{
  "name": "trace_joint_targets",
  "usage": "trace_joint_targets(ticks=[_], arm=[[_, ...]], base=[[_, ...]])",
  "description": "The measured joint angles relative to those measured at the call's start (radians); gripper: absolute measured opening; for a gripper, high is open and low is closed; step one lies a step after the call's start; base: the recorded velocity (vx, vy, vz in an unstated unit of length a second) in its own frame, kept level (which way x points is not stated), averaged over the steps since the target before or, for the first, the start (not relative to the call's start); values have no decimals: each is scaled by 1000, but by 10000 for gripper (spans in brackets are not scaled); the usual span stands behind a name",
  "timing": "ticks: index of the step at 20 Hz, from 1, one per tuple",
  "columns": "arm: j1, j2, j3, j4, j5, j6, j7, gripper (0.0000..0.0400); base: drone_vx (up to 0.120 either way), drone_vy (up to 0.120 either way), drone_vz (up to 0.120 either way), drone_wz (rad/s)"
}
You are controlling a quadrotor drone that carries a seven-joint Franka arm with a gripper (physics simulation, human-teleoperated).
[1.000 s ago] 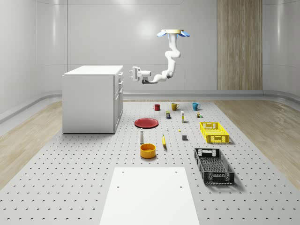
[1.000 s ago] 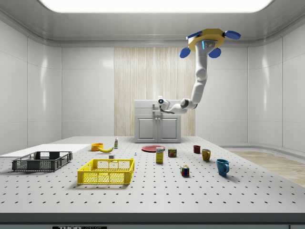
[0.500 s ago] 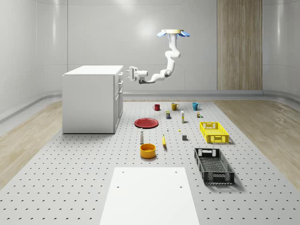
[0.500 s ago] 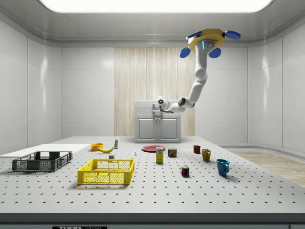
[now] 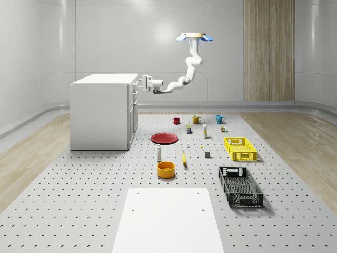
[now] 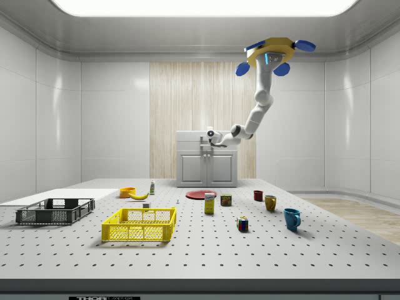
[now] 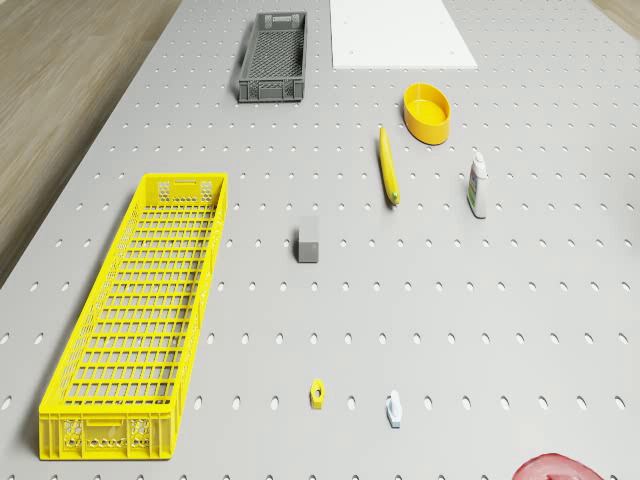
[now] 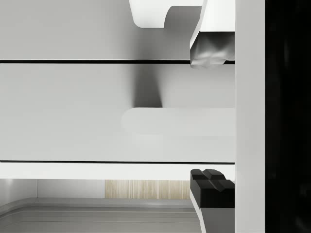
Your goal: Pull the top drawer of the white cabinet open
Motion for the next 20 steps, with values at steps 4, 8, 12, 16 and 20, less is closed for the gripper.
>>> trace_joint_targets(ticks=[4,8,12,16,20], arm=[[21,32,-2,44,-29,16,21,305],[42,64,-4,89,-61,30,44,305],[55,86,-3,119,-84,39,60,305],[63,103,-1,142,-104,47,74,200],[64,111,5,152,-115,51,80,140]], base=[[0,0,0,0],[0,0,0,0],[0,0,0,0],[0,0,0,0],[0,0,0,0]])
